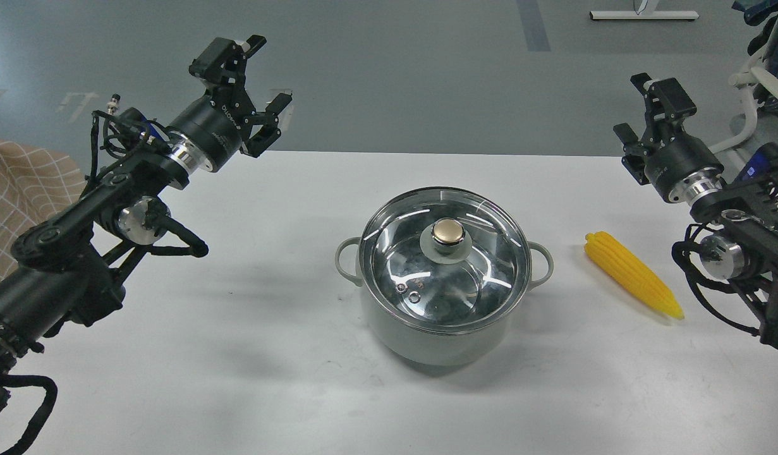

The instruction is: Open pot and put corn in

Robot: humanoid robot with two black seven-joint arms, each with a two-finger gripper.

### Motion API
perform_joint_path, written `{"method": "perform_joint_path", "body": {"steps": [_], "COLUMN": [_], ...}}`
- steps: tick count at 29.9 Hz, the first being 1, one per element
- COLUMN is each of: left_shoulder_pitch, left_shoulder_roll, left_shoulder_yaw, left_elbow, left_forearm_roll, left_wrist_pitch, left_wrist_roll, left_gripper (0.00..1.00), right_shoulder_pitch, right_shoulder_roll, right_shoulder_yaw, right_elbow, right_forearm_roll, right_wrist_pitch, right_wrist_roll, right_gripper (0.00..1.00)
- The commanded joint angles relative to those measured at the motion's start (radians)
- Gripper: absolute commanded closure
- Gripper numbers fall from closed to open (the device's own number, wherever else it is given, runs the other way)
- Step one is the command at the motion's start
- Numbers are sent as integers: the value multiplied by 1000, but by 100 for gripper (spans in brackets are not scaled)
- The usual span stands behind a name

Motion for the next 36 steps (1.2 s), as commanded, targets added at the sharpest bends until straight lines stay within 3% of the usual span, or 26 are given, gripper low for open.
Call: {"method": "perform_joint_path", "body": {"steps": [1,7,25,26,28,36], "left_shoulder_pitch": [11,35,50,48,36,-21], "left_shoulder_roll": [-2,-21,-54,-50,-18,99], "left_shoulder_yaw": [2,-1,-4,-1,7,-1], "left_elbow": [0,6,74,66,34,-224], "left_forearm_roll": [1,-4,-1,8,77,459], "left_wrist_pitch": [0,-3,-11,-23,-78,-97], "left_wrist_roll": [-3,-38,-51,-64,-139,-184], "left_gripper": [2,2,2,2,2,2], "right_shoulder_pitch": [-3,-4,-4,-4,-4,-12], "right_shoulder_roll": [0,0,7,7,6,1], "right_shoulder_yaw": [1,1,1,0,0,-2], "right_elbow": [2,2,8,9,5,3], "right_forearm_roll": [0,0,0,0,0,-2], "right_wrist_pitch": [-1,-1,-1,-1,1,2], "right_wrist_roll": [0,0,0,0,0,0], "right_gripper": [1,1,1,1,1,1]}}
